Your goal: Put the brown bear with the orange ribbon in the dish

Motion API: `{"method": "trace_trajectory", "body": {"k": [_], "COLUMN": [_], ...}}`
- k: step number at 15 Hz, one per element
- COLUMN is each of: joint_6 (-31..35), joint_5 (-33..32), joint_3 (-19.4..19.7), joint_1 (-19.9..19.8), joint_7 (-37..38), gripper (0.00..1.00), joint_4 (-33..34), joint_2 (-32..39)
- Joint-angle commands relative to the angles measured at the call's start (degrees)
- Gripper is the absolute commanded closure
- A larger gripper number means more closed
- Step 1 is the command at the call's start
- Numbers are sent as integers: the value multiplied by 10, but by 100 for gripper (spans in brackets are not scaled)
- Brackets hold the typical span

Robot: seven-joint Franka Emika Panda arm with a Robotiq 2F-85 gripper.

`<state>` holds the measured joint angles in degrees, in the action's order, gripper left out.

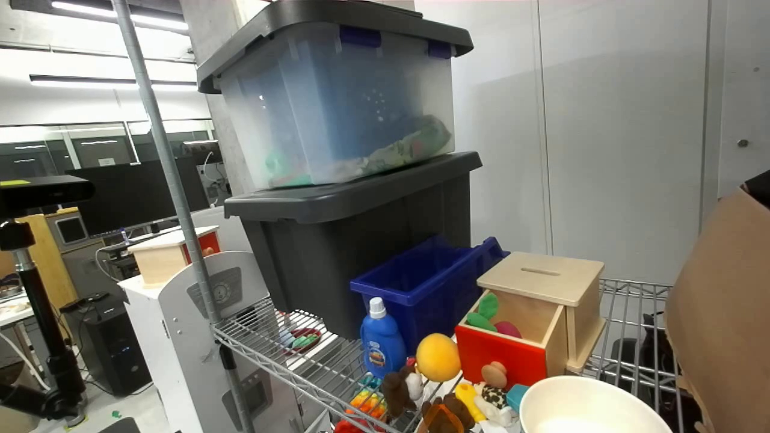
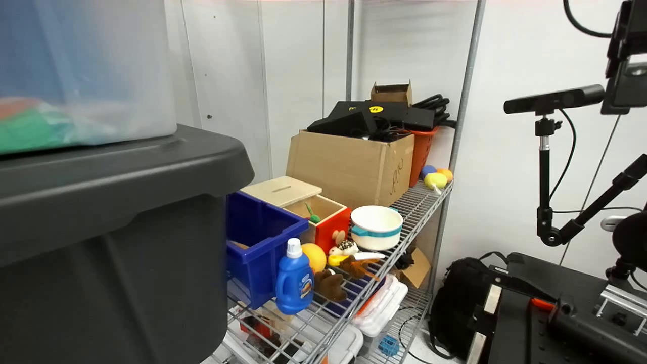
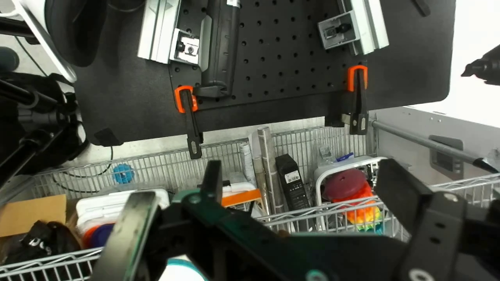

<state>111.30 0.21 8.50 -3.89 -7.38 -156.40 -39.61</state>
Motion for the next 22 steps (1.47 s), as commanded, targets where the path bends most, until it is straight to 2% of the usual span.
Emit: {"method": "trace_trajectory", "body": {"k": [1,11,16,22], "joint_6": [-27,-21,-14,11], "joint_5": [-16,-38,-55,-105], "joint_3": [-3,-39,-40,-42], "joint_1": [-9,9,11,7], "joint_7": [-8,-5,-18,-13], "gripper": [0,0,0,0], "joint_4": [46,160,201,233], "joint_2": [40,199,258,314]}}
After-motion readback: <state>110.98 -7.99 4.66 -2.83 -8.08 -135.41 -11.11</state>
